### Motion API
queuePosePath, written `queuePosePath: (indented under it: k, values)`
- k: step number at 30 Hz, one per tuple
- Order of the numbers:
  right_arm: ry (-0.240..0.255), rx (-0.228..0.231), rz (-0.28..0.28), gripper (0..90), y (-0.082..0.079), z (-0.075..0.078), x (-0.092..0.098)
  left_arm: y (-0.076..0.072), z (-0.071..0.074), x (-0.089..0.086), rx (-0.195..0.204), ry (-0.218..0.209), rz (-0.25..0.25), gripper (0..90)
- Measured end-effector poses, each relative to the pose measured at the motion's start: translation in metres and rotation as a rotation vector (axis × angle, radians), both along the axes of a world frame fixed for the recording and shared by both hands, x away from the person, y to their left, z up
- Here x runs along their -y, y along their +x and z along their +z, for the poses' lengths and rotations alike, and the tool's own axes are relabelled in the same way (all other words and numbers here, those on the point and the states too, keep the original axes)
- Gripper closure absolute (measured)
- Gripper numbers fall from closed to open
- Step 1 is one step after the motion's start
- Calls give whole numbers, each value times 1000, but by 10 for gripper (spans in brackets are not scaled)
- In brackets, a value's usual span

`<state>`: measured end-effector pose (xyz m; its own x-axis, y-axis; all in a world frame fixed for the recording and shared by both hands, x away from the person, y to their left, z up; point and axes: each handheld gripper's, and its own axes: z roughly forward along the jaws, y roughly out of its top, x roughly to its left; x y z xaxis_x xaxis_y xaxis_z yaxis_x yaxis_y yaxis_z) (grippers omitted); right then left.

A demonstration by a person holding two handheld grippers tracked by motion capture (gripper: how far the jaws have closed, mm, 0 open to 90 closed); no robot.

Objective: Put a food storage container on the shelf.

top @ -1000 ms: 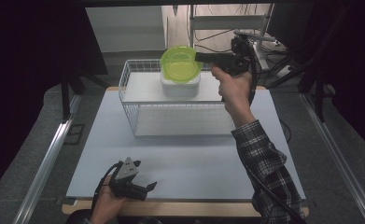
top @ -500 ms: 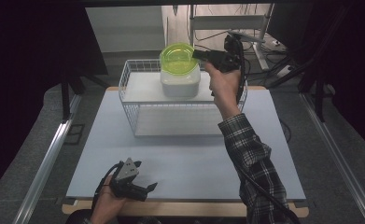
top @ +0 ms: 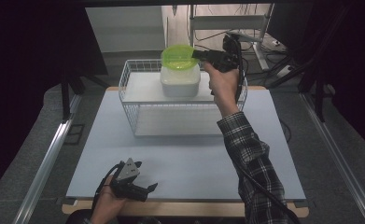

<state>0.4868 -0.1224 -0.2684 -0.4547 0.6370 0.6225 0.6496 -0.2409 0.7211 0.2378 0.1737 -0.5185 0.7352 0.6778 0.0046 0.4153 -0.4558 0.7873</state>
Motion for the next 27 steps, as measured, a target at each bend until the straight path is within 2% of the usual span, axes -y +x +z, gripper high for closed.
queuePosePath:
  k: [10, 16, 22, 23, 24, 27]
  values:
    - [-19, 12, 6, 655, 6, -1, -2, 0, 0, 1, 2, 2, -2, 41]
    - [-47, 35, 21, 473, 10, -2, -2, 0, 0, 1, 0, 3, -3, 41]
    - [-106, 102, 62, 363, 7, 2, 3, 0, 0, 1, 0, 3, -3, 41]
    - [-126, 127, 75, 317, 4, 3, 6, 0, 0, 1, -1, 5, -3, 41]
    - [-126, 127, 75, 317, 4, 3, 6, 0, 0, 1, 0, 2, -2, 41]
    - [-173, 169, 80, 267, -5, 2, 11, 0, 0, 1, 2, 4, -2, 41]
